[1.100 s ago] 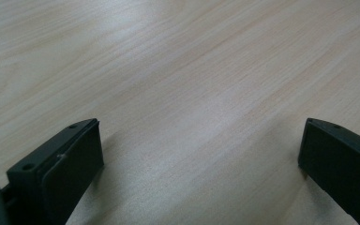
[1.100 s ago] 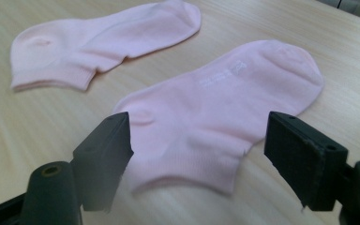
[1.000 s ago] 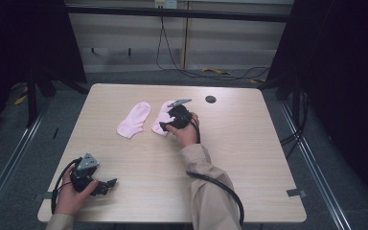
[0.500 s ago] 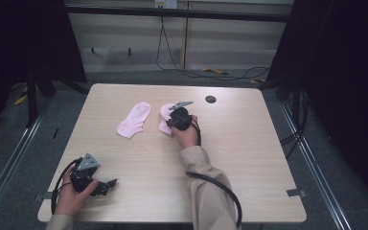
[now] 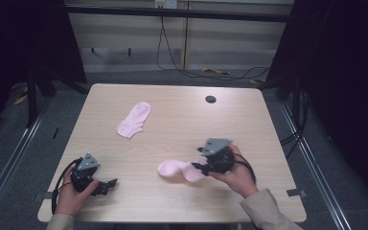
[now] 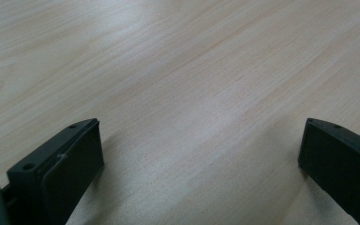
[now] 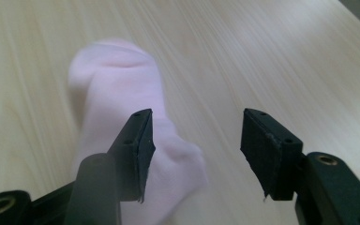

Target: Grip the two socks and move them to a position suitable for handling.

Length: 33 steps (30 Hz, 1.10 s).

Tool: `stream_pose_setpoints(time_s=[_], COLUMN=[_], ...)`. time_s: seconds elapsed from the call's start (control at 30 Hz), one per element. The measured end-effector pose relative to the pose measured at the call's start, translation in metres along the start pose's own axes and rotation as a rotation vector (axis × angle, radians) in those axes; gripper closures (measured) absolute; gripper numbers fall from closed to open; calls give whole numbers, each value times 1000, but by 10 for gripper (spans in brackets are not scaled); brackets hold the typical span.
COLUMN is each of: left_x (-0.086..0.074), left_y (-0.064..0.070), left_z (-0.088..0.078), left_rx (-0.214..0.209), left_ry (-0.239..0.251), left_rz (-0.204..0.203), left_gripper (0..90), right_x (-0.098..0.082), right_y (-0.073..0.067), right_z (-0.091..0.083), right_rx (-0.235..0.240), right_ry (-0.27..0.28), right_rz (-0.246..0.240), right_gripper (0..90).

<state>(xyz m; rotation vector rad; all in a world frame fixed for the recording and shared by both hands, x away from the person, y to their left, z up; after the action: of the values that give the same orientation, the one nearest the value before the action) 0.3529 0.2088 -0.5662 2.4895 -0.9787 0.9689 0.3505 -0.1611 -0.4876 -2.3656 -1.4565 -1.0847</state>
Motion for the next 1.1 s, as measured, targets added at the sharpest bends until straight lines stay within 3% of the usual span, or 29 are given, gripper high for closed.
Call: stream_pose_setpoints(time_s=[0.03, 0.07, 0.1, 0.23, 0.37, 0.5, 0.53, 0.67, 0.7, 0.73, 0.77, 0.8, 0.9, 0.93, 0.97, 1.0, 1.1], left_x=[0, 0, 0, 0, 0, 0, 0, 0, 0, 0, 0, 0, 0, 0, 0, 0, 0], left_y=[0, 0, 0, 0, 0, 0, 0, 0, 0, 0, 0, 0, 1, 1, 2, 3, 3], left_z=[0, 0, 0, 0, 0, 0, 0, 0, 0, 0, 0, 0, 0, 0, 0, 1, 1], left_rx=[0, 2, 4, 5, 2, 6, 6, 6, 6, 4, 4, 4, -1, -2, -5, -7, -7], left_ry=[0, 0, 0, 0, 1, -1, -1, -1, -1, -1, -1, -2, -2, -3, -1, 5, 5], left_rz=[0, -1, -3, -5, -6, -6, -6, -5, -5, -4, -4, -4, -4, -6, -7, -10, -10], left_gripper=[0, 0, 0, 0, 0, 0, 0, 0, 0, 0, 0, 0, 0, 0, 0, 0, 0], right_x=[0, -16, -39, -58, -61, -46, -34, -5, -5, 11, 11, 26, 40, 54, 54, 67, 86], right_y=[0, 2, 5, 1, 0, -1, -3, -3, -3, -4, -4, -5, -6, -6, -6, -8, -11], right_z=[0, -5, -15, -27, -23, -14, -7, 11, 11, 22, 22, 33, 46, 58, 58, 72, 91], right_rx=[0, 15, -16, -34, -29, -10, 4, -1, -1, 9, 9, 5, 13, 15, 15, 18, 28], right_ry=[0, 8, 18, 61, 67, 97, 106, 102, 102, 108, 108, 89, 93, 102, 102, 109, 104], right_rz=[0, 74, 171, 229, 273, 301, 311, 304, 304, 304, 304, 283, 305, 340, 340, 341, 326], right_gripper=[440, 428, 414, 399, 372, 356, 346, 345, 345, 345, 345, 346, 346, 346, 346, 346, 346])
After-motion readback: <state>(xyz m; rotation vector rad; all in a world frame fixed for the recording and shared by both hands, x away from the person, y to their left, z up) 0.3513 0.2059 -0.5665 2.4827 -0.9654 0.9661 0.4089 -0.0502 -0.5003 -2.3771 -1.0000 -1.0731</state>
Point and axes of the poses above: each handheld gripper's, and its own axes: z roughly forward along the jaws, x roughly out of its top, y roughly to its right, the point moved 7 cm from there along z, roughly forward along the jaws, and after that the axes turned 2 degrees about -y, right-handed, at the moved point
